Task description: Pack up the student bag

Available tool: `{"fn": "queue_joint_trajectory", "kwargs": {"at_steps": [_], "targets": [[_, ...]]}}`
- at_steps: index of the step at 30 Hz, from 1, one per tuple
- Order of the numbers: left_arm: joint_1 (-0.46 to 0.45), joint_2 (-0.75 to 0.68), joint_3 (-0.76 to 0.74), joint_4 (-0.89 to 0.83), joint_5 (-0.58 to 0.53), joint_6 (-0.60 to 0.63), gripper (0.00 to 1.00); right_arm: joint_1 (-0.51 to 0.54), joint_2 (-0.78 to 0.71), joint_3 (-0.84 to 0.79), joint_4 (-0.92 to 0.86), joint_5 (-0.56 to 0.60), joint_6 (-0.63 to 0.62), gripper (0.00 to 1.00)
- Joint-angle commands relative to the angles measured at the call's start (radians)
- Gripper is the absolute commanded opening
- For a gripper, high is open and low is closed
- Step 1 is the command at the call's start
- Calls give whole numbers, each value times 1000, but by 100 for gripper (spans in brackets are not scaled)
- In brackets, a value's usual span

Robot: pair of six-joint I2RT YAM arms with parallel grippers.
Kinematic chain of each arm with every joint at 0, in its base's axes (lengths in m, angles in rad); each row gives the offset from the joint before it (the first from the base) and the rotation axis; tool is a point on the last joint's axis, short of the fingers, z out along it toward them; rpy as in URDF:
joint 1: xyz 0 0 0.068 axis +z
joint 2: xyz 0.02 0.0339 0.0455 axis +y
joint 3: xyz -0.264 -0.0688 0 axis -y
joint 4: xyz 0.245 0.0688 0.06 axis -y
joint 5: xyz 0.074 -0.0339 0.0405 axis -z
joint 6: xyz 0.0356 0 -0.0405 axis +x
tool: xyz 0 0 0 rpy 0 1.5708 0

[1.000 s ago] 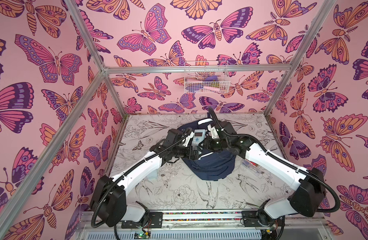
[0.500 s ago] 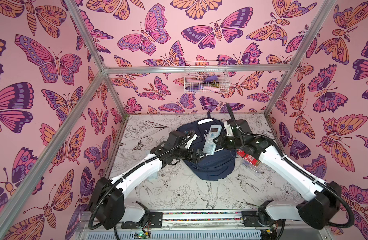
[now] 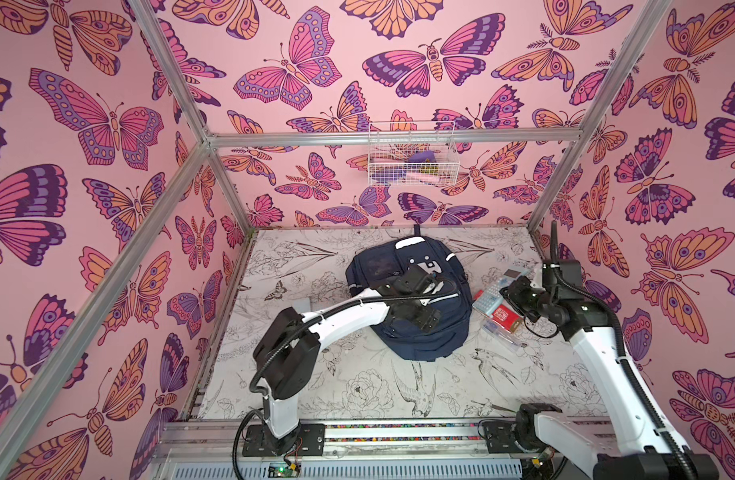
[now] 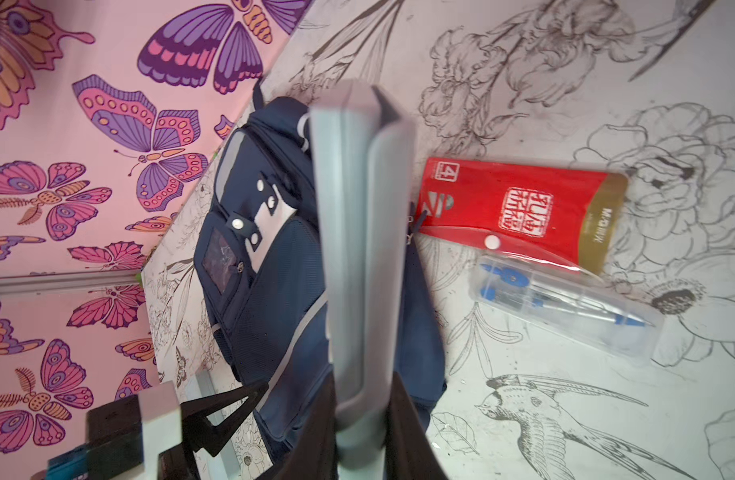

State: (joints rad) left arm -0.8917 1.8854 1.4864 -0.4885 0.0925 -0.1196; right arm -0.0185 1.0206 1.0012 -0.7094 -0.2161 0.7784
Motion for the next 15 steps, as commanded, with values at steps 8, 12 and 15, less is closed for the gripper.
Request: {"fn": "queue_joint_trajectory", "kwargs": {"at_steps": [8, 12, 15], "targets": [[-38, 161, 165, -134, -260, 81, 47, -47, -32, -42, -15, -83, -24, 0], [-39, 128, 161, -134, -311, 85, 18, -54, -35, -39, -11, -81, -31, 0], [-35, 76, 155, -133, -355, 93, 6, -54, -21, -49, 13, -105, -31, 0]]}}
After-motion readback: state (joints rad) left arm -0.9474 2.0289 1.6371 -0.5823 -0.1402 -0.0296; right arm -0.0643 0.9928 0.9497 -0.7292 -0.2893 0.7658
